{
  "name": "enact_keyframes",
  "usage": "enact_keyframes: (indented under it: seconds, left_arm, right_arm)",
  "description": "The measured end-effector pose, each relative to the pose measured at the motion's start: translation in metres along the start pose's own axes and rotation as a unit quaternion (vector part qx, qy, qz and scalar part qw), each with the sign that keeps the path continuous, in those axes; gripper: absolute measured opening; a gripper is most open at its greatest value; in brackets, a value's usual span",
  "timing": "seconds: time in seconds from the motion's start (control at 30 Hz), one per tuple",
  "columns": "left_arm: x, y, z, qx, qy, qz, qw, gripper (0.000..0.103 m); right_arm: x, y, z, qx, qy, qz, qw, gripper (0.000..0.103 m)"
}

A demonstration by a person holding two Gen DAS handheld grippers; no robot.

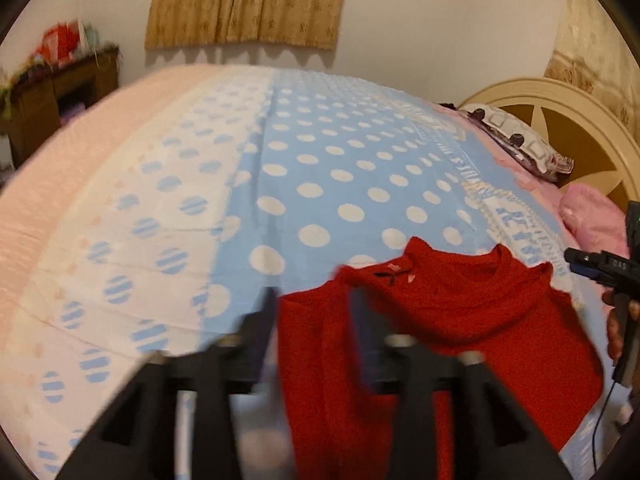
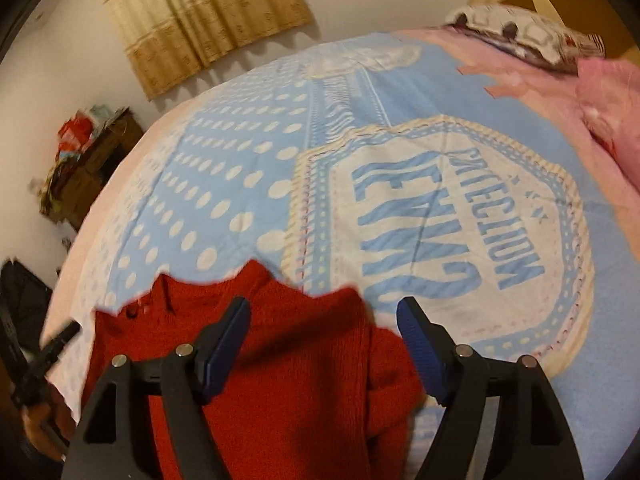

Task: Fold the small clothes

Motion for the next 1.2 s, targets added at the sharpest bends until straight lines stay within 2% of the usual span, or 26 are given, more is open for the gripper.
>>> enact_keyframes:
  seconds: [0.03, 0.1, 0.2, 0.3, 0.33, 0.4, 0.5, 0.6, 0.77, 0.9, 1.0, 1.2]
  left_arm:
    - [0.006, -0.001, 0.0, -0.002, 0.002, -0.011, 0.9999, 0.058]
    - [0.014, -0.004, -0.006, -0.016, 0.001, -0.016, 0.9997, 0.06]
    - [0.011, -0.011, -0.024, -0.056, 0.0, 0.01, 0.9984, 0.065]
    - [0.003, -0.021, -0.039, -0.098, 0.047, 0.031, 0.9936, 0.065]
    - [0.002, -0.025, -0.04, -0.1, 0.052, 0.038, 0.9929, 0.065]
    - [0.002, -0.035, -0.039, -0.088, 0.037, 0.051, 0.9941, 0.065]
    - [-0.003, -0.058, -0.04, -0.092, 0.041, 0.07, 0.9924, 0.065]
    - [0.003, -0.068, -0.037, -0.076, 0.03, 0.056, 0.9951, 0.066]
    - [0.012, -0.073, -0.039, -0.075, 0.036, 0.044, 0.9956, 0.069]
    - [0.029, -0.074, -0.047, -0.082, 0.034, 0.033, 0.9955, 0.069]
    - [0.046, -0.076, -0.055, -0.088, 0.028, 0.013, 0.9957, 0.069]
    - [0.049, -0.092, -0.072, -0.109, 0.028, 0.02, 0.9935, 0.069]
  right_arm:
    - [0.004, -0.008, 0.005, 0.015, 0.007, 0.002, 1.0, 0.076]
    - [0.006, -0.024, 0.014, 0.045, 0.017, 0.018, 0.999, 0.076]
    - [-0.002, -0.049, 0.031, 0.099, 0.01, 0.056, 0.994, 0.076]
    - [-0.001, -0.068, 0.033, 0.113, -0.01, 0.061, 0.992, 0.076]
    - [0.002, -0.073, 0.032, 0.112, -0.01, 0.064, 0.992, 0.076]
    - [0.005, -0.087, 0.026, 0.113, -0.009, 0.072, 0.991, 0.076]
    - [0.007, -0.104, 0.016, 0.132, -0.031, 0.067, 0.989, 0.076]
    - [0.02, -0.112, 0.015, 0.144, -0.048, 0.046, 0.987, 0.076]
    - [0.049, -0.129, 0.024, 0.137, -0.021, 0.03, 0.99, 0.076]
    - [0.06, -0.158, 0.036, 0.154, -0.028, 0.018, 0.987, 0.076]
    - [0.061, -0.17, 0.037, 0.148, -0.023, 0.017, 0.989, 0.076]
    - [0.055, -0.178, 0.03, 0.135, -0.031, 0.014, 0.99, 0.076]
Point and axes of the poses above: each gripper's, at about its wrist camera, not at the fingertips, and x roughly against the way its jaws point, z to its left, y to its top, the point moved 2 cm from there along -x, roughly the way its jaws point, and after that the axes turned 12 degrees about -x, right-handed, at the moved point
